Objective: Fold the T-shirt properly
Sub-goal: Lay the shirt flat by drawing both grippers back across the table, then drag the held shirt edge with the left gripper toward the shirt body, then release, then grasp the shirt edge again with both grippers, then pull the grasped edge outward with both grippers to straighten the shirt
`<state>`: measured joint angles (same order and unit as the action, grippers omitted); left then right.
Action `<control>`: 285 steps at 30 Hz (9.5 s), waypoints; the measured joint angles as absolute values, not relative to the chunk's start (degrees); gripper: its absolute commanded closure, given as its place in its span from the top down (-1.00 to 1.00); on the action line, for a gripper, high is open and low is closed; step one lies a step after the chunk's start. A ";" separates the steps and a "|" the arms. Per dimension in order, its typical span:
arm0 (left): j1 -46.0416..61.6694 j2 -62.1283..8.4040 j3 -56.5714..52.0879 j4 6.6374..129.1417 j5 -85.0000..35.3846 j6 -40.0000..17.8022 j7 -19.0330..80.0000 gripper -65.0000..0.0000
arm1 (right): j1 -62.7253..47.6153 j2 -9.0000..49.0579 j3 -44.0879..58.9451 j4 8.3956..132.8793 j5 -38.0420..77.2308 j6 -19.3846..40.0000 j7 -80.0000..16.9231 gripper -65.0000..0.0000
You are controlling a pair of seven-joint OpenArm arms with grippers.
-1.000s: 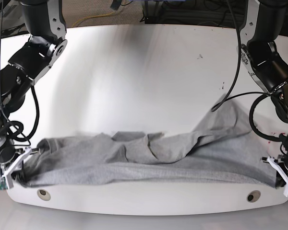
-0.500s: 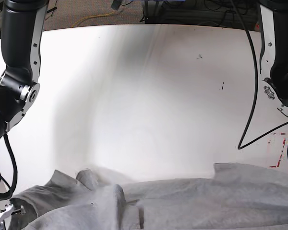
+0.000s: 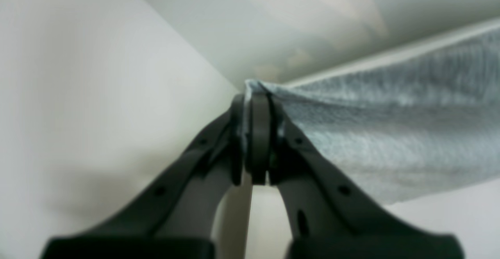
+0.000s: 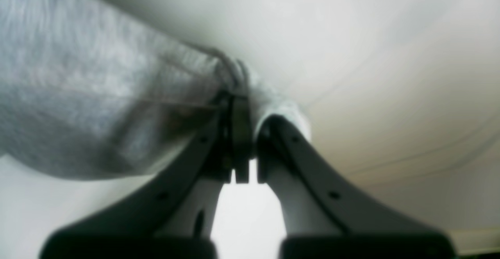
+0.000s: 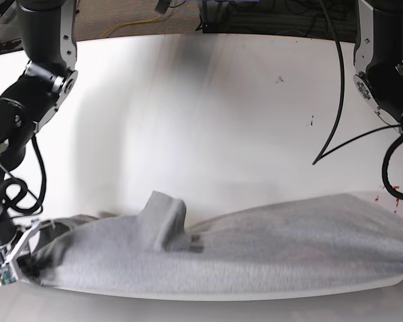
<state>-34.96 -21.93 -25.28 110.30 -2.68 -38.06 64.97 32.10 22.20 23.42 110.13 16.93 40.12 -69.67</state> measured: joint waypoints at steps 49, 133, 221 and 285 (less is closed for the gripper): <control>27.22 -15.68 -40.73 113.10 -2.15 -40.36 52.53 -0.97 | -22.44 6.20 42.76 111.26 33.50 39.97 -69.23 -1.00; -6.39 -17.23 -27.46 86.17 11.07 -40.56 47.29 -0.97 | -9.67 10.28 48.42 95.98 45.80 40.03 -73.49 -1.00; 7.22 -15.73 -20.58 86.13 3.14 -39.88 36.14 0.24 | -16.58 6.79 42.48 109.82 49.93 39.68 -74.50 -1.00; 12.49 -13.96 -34.24 93.80 -1.48 -40.10 40.56 0.26 | -7.97 21.87 38.15 81.54 33.21 39.64 -62.52 0.44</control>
<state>12.49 -13.96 -34.24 93.80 -1.48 -40.10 40.56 -7.97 21.87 38.15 81.54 33.21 39.64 -62.52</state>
